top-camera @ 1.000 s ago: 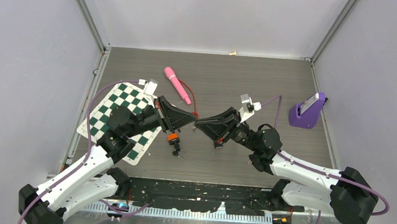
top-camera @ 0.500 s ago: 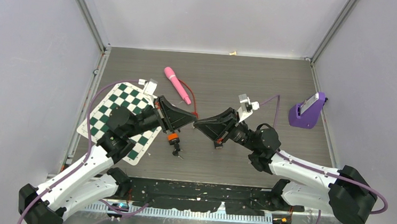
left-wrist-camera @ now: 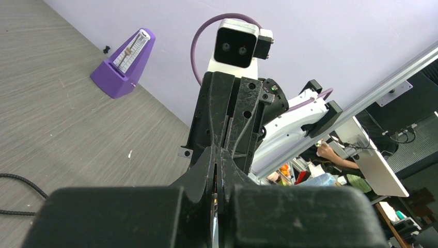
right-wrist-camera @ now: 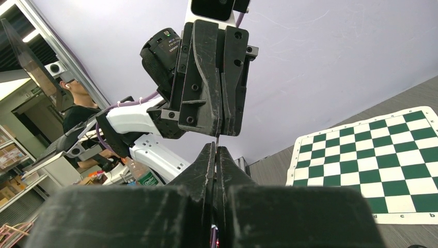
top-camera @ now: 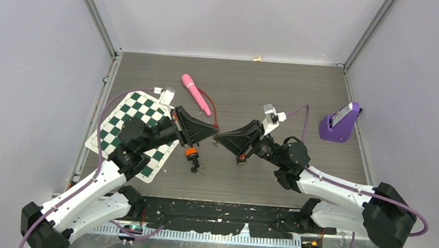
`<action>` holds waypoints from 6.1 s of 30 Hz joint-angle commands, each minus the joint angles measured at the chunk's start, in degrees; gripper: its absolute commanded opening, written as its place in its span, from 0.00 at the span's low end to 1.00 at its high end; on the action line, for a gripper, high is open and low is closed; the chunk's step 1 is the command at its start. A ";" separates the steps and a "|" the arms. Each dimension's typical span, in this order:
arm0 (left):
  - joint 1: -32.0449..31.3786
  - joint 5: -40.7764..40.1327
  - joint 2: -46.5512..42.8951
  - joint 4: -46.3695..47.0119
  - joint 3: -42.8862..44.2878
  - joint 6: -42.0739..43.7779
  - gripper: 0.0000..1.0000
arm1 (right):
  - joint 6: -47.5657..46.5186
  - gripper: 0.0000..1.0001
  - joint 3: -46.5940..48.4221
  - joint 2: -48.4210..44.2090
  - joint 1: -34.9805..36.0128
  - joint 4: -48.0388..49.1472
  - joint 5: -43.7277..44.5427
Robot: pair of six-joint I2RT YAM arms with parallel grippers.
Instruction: Unlock with the key
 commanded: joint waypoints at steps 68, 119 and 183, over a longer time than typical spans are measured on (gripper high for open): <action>-14.02 -26.96 80.69 -79.39 63.02 -7.17 0.57 | 12.91 0.05 -26.92 -44.87 -8.27 -55.75 27.38; 3.16 -19.78 16.72 -59.45 21.73 -23.45 0.00 | 6.34 0.05 5.34 6.60 -1.15 -26.74 -0.10; 3.41 -17.21 18.28 -55.25 19.77 -19.43 0.00 | 7.50 0.05 0.36 0.81 -2.67 -28.32 3.34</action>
